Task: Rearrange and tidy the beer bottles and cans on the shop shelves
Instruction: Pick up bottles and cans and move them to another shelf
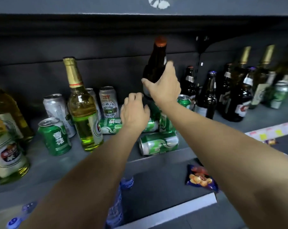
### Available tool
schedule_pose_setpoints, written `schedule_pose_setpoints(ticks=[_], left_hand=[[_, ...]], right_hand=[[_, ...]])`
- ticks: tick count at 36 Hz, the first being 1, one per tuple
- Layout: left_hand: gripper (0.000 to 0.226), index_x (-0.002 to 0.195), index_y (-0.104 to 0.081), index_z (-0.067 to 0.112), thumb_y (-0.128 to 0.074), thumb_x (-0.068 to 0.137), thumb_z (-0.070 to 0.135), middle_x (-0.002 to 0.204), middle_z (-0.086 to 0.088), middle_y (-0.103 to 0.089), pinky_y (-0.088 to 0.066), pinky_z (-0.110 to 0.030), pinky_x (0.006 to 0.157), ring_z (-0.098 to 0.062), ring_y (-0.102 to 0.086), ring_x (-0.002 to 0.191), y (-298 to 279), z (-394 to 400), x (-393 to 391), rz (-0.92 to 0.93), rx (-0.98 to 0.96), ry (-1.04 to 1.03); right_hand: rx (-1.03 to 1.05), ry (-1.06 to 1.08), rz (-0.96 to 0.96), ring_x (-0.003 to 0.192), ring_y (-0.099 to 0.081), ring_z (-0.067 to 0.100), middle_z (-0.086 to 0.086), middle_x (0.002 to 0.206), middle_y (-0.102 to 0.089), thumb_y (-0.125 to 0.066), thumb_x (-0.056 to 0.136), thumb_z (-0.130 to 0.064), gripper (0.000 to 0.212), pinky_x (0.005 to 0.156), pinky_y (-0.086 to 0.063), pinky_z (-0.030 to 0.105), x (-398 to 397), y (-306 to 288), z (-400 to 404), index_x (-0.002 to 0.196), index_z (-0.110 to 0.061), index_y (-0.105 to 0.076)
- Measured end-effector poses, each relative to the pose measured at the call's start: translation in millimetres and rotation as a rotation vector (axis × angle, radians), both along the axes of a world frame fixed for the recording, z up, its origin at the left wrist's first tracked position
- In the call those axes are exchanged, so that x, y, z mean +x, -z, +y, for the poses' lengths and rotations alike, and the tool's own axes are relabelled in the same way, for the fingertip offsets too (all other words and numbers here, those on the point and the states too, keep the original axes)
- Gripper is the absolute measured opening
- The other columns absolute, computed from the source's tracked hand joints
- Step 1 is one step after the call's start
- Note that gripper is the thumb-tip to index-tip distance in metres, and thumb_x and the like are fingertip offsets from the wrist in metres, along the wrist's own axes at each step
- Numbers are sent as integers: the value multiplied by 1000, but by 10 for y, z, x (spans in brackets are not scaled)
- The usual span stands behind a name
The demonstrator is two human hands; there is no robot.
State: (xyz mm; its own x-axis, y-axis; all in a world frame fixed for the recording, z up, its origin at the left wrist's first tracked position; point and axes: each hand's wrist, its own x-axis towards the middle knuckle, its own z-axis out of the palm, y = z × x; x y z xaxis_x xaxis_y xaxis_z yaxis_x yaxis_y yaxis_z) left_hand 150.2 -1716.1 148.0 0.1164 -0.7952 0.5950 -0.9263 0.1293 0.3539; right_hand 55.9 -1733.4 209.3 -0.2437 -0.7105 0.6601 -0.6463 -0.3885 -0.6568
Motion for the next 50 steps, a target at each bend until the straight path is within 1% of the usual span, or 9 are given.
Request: schedule_pose_setpoints(ticks=[5, 10, 14, 21, 26, 30, 33, 40, 50], left_hand=[[27, 112, -59, 14, -48, 87, 10, 118, -6, -54, -39, -38, 87, -25, -48, 112, -27, 168, -251, 25, -162, 98], [26, 104, -62, 12, -49, 82, 5, 112, -8, -57, -42, -40, 80, -28, -51, 107, -68, 304, -742, 74, -210, 197], [26, 106, -61, 9, -49, 84, 5, 112, -11, -55, -40, -41, 76, -31, -50, 109, -17, 437, -1249, 57, -177, 299], [30, 117, -56, 11, -45, 90, 7, 120, -8, -55, -36, -36, 74, -28, -47, 114, 231, 693, -2316, -121, -32, 478], [35, 124, -55, 13, -48, 91, 11, 128, -6, -55, -38, -37, 96, -27, -47, 121, 548, 931, -3185, -211, 146, 606], [50, 143, -40, 18, -48, 94, 22, 150, -3, -39, -18, -34, 115, -21, -29, 141, 827, 1160, -3901, -333, 235, 709], [51, 144, -38, 19, -48, 95, 29, 153, -1, -34, -14, -36, 117, -18, -25, 143, 1012, 1308, -4440, -392, 263, 765], [51, 146, -36, 14, -41, 100, 35, 156, -2, -28, -14, -35, 118, -18, -20, 145, 1324, 1768, -5514, -428, 351, 934], [50, 145, -37, 12, -37, 101, 36, 155, -3, -30, -14, -34, 117, -18, -20, 145, 1527, 1894, -6850, -506, 374, 1108]], right_hand=[[-178, 47, -45, 114, -55, 21, -5, 132, -51, -77, 72, -41, 79, 71, -31, 26, -361, 25, 421, 136, -17, -39], [-329, 162, -43, 116, -54, 22, 1, 136, -48, -77, 70, -41, 82, 72, -41, 28, -796, -35, 772, 138, -11, -41], [-342, 253, -44, 114, -54, 23, 3, 132, -48, -75, 70, -42, 80, 73, -48, 34, -1275, 25, 971, 136, -10, -42], [-62, 498, -21, 103, -56, 26, 0, 122, -49, -72, 75, -45, 67, 66, -35, 31, -2519, 430, 1332, 126, -15, -42], [170, 684, -85, 93, -56, 26, 1, 112, -48, -73, 77, -41, 52, 63, -34, 34, -3498, 806, 1734, 109, -17, -41], [338, 788, -125, 98, -57, 28, 1, 111, -51, -73, 75, -43, 51, 66, -36, 35, -4209, 1082, 2106, 101, -20, -35], [422, 840, -156, 101, -58, 29, 2, 111, -54, -73, 75, -42, 51, 67, -34, 34, -4674, 1281, 2389, 97, -21, -32], [542, 984, -197, 111, -56, 32, 6, 122, -51, -74, 76, -44, 61, 73, -34, 35, -5542, 1591, 2904, 114, -14, -37], [617, 1119, -275, 111, -56, 31, 5, 122, -52, -76, 74, -43, 61, 73, -36, 34, -6631, 1892, 3159, 112, -14, -38]])
